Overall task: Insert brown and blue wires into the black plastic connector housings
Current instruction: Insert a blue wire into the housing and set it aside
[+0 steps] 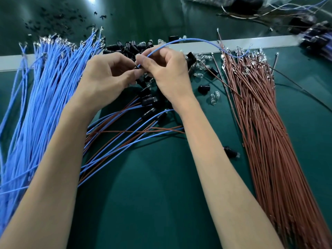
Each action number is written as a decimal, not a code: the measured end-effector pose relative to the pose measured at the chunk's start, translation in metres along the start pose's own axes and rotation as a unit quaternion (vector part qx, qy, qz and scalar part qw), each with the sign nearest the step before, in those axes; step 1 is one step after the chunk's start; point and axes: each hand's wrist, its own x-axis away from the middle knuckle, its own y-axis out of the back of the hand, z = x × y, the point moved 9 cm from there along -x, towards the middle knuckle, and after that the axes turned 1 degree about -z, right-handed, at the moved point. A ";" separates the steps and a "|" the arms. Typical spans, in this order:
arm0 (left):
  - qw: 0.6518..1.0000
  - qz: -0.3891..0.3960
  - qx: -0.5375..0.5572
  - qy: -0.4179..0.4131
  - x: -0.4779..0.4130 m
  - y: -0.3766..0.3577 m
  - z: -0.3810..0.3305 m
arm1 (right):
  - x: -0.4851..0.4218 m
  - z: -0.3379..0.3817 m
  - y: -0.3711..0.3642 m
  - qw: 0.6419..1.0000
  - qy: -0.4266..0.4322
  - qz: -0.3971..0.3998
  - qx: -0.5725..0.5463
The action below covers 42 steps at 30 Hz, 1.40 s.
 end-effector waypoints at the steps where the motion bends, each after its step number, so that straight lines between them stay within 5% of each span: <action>1: 1.000 0.000 0.005 0.000 0.000 0.000 0.000 | 0.000 0.001 0.002 1.000 0.003 -0.013 -0.002; 8: 1.000 0.008 0.026 -0.010 0.001 -0.001 -0.004 | 0.000 0.003 0.024 0.993 0.003 -0.117 -0.026; 17: 0.998 0.022 0.049 -0.020 0.002 -0.004 -0.006 | 0.001 0.005 0.007 0.992 -0.025 0.044 -0.117; 42: 0.995 0.038 0.090 -0.008 0.006 -0.008 -0.012 | -0.001 0.002 0.009 0.998 0.006 0.006 -0.066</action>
